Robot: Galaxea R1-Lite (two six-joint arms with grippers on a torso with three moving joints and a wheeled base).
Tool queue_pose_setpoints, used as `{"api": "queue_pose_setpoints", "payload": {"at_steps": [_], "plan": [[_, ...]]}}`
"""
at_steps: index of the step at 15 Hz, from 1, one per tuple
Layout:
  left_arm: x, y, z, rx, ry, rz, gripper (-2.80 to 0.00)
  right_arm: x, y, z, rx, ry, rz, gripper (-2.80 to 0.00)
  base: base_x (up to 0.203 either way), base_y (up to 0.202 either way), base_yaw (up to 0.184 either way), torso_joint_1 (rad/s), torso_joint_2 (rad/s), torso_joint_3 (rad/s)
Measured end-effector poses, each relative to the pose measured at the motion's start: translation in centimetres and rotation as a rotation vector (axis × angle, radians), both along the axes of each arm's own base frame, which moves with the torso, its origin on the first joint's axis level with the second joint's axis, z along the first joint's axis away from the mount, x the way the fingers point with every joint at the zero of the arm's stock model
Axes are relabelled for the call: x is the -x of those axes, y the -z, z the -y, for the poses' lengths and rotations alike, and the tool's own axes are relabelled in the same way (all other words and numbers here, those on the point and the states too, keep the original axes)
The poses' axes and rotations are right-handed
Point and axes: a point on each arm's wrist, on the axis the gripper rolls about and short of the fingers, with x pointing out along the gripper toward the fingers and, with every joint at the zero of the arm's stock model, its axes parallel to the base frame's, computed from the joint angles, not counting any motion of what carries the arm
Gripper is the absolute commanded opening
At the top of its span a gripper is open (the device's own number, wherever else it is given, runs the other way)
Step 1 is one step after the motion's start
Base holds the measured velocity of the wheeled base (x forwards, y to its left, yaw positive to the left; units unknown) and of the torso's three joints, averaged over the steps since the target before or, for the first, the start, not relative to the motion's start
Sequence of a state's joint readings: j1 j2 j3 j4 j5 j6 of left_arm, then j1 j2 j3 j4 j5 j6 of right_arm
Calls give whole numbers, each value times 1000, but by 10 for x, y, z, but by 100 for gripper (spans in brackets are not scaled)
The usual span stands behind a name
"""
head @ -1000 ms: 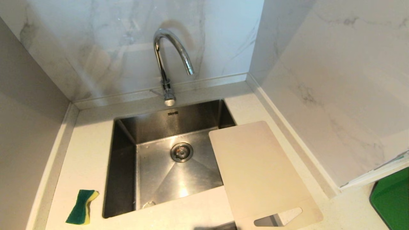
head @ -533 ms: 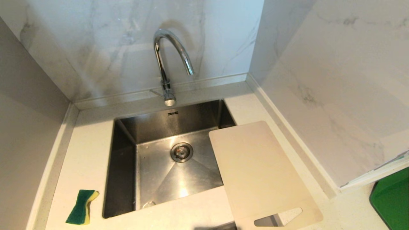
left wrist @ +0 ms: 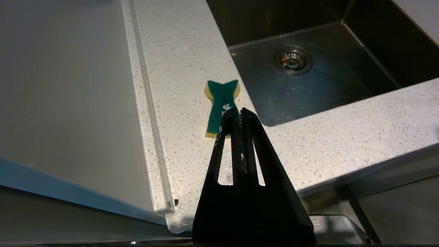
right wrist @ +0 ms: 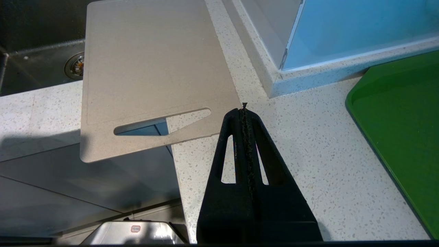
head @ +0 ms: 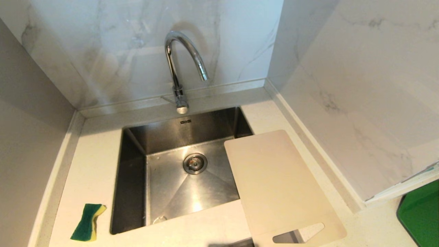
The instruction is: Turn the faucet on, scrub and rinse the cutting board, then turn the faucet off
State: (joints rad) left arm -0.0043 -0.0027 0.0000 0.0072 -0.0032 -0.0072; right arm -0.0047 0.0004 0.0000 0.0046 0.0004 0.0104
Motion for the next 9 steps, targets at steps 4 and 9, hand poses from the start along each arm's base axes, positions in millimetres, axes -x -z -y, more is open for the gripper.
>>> {"api": "queue_pose_setpoints", "payload": {"at_steps": [4,9], "plan": [[0,0,0,1,0,0,-280,0,0,0,-2,0,0,-280,0,0,0,0,0,0],[0,0,0,6,0,0,-280,0,0,0,-2,0,0,-280,0,0,0,0,0,0]]}}
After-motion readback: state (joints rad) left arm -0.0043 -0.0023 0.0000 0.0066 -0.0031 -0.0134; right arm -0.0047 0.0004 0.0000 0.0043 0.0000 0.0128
